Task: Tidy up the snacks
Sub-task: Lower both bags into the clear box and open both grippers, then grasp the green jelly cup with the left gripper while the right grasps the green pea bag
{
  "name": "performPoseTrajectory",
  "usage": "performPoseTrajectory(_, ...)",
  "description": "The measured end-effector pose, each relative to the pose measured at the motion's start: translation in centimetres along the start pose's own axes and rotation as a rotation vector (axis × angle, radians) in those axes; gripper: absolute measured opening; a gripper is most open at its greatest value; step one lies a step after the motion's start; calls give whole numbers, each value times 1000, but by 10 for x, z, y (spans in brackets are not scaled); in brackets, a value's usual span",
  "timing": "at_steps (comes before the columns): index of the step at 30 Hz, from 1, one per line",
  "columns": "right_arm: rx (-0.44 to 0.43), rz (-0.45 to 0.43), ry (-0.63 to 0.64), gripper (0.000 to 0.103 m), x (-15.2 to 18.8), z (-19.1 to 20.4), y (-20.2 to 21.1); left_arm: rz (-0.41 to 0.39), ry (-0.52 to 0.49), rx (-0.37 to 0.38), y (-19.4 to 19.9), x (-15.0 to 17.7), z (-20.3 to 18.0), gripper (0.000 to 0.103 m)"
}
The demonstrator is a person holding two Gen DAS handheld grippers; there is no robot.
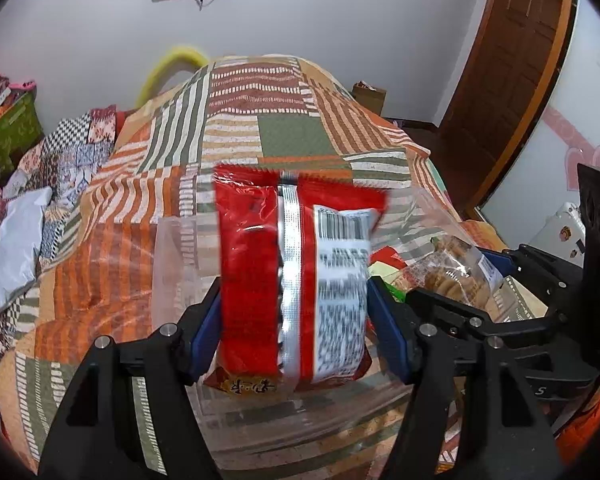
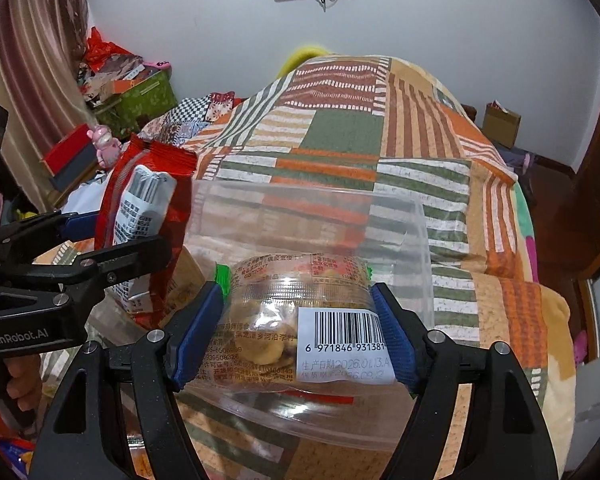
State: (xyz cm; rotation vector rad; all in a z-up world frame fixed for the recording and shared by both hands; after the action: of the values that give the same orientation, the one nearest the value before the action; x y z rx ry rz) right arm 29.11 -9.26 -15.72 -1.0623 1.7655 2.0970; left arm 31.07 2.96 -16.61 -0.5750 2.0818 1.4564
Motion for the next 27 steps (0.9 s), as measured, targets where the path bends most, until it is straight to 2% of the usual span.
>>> performPoseTrajectory(4, -2, 10, -2, 76, -1, 1, 2, 11, 26, 16, 3, 1, 3, 67)
performPoseTrajectory(14, 25, -21, 6, 80, 1, -3, 28, -55, -5, -24, 48, 9, -6, 68)
performPoseTrajectory(21, 59, -65, 28, 80, 12, -1, 59, -88, -26, -78, 79, 33, -8, 75)
performPoseTrajectory(27, 87, -77, 38, 80, 30, -2, 75, -81, 37, -96, 93, 55, 9, 76)
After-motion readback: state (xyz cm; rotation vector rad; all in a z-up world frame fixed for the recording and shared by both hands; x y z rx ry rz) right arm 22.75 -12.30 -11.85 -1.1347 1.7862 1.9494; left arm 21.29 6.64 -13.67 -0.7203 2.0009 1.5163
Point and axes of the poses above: each gripper's, at about its wrist camera, not at the fingertips, and y roughly against the way its jaws point, z to its left, x to its underside, the point moved 5 cm from there along -y, roughly the way its jaws point, and after that the axes turned 9 degrees about x, right-handed, at the moved point
